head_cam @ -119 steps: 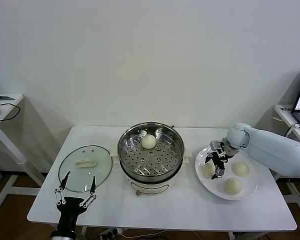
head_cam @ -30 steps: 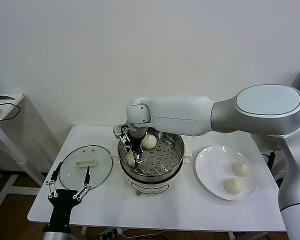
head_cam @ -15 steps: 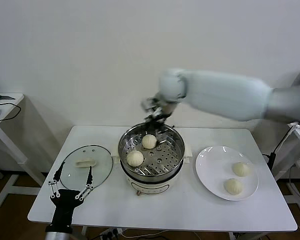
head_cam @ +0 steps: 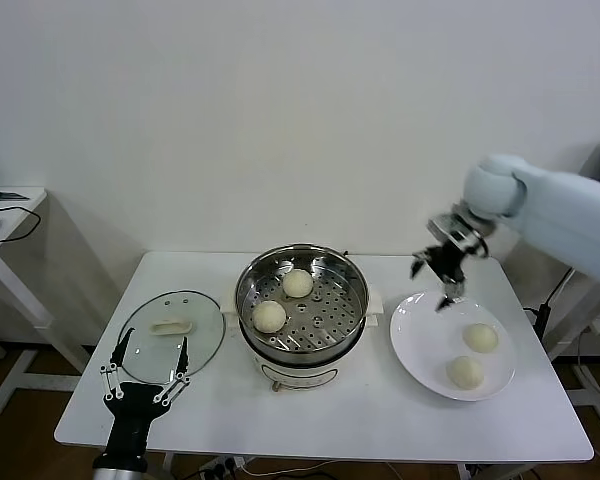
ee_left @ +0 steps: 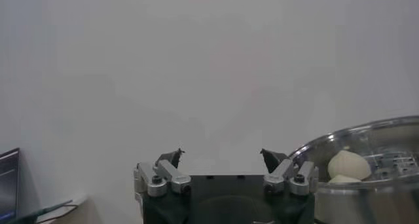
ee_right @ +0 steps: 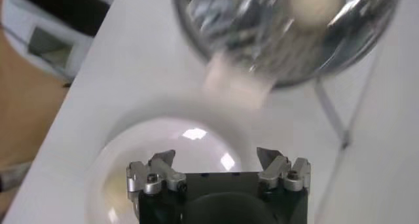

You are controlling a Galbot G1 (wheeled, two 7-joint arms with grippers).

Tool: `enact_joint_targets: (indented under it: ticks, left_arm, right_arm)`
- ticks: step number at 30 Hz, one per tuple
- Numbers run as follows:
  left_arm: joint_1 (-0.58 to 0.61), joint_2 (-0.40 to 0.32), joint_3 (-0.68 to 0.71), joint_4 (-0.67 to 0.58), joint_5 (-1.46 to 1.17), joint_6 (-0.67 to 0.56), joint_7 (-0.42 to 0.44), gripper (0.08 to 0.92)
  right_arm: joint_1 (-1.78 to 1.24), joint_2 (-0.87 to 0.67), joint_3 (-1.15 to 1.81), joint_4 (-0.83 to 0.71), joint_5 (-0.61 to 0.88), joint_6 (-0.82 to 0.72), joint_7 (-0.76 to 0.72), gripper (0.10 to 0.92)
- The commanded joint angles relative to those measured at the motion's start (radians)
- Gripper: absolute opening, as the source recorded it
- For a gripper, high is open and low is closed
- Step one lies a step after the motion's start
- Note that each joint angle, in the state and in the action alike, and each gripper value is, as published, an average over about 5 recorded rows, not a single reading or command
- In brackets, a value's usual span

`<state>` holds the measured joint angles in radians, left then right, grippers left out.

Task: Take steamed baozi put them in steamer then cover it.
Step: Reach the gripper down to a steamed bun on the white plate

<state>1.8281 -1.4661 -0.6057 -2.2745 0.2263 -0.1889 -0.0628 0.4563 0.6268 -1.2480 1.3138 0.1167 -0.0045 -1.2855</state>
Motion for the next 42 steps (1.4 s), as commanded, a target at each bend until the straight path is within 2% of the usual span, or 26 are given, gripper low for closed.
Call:
enact_joint_targets:
  ticks: [1,14,26,29,36,42]
  left_arm:
    - [0.001,-0.003,-0.002,0.012,0.002,-0.001,-0.007,0.823]
    - [-0.015,0.003,-0.03,0.011,-0.016,0.008,-0.007,0.823]
    - [-0.022,0.0,-0.042,0.026,-0.019,0.005,-0.007,0.823]
    - [-0.026,0.002,-0.049,0.031,-0.024,0.005,-0.007,0.823]
    - [-0.026,0.001,-0.049,0.03,-0.026,0.005,-0.007,0.823]
    - [-0.032,0.01,-0.048,0.038,-0.026,0.006,-0.007,0.823]
  right_arm:
    - [-0.22,-0.115,0.075,-0.002,-0.148,0.045,0.022,0.823]
    - [-0.396,-0.094,0.209,-0.047,-0.163,0.0,0.092,0.823]
    - [-0.424,-0.043,0.234,-0.09,-0.174,-0.003,0.125,0.821]
    - [-0.417,-0.035,0.232,-0.092,-0.174,-0.004,0.13,0.796]
    - [-0.392,-0.03,0.219,-0.084,-0.173,-0.004,0.128,0.678]
    - [-0.252,-0.021,0.256,-0.032,-0.186,0.065,0.071,0.644]
